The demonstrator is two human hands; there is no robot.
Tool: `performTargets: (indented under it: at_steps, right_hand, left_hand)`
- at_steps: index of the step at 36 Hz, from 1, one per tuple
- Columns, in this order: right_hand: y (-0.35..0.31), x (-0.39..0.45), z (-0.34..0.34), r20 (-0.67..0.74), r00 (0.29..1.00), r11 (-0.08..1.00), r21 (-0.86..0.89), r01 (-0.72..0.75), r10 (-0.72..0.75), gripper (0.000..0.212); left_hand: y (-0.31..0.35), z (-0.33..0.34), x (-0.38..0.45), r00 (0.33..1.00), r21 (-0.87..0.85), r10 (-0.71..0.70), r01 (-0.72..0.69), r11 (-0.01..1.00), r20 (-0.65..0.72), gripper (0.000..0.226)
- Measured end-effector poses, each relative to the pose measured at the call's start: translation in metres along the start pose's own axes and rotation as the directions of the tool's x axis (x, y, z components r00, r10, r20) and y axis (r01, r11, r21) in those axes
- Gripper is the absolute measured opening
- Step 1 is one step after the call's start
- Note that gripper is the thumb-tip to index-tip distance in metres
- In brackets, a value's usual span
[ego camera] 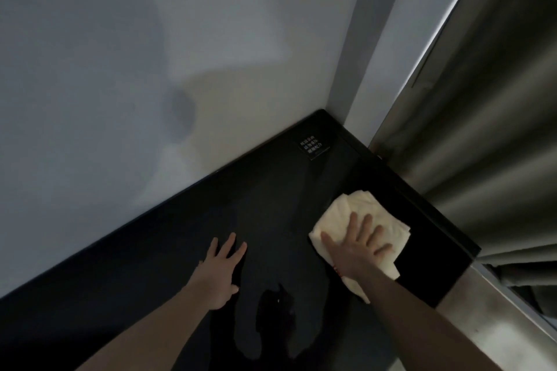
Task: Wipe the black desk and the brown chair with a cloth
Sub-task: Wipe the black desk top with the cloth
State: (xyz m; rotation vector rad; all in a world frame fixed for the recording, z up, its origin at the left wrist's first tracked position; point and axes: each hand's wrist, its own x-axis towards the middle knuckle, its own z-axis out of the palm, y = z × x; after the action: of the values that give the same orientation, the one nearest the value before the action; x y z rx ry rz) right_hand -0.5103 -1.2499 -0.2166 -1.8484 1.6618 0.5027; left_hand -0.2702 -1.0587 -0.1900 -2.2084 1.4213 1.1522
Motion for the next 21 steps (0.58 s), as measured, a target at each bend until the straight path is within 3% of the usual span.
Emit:
performTargets:
  at_steps: [11,21]
  right_hand:
    - [-0.003,-0.108,0.083,0.073,0.997,1.0,0.005,0.02,-0.02,0.115]
    - [-0.015,-0.072,0.064,0.074,0.997,1.0,0.003,-0.009,0.008,0.116]
  left_hand:
    - [-0.041,0.065,-0.078,0.999,0.019,0.032,-0.032,0.999,0.026,0.114]
    - [-0.048,0.072,-0.068,0.998,0.059,0.04,-0.043,0.997,0.044,0.12]
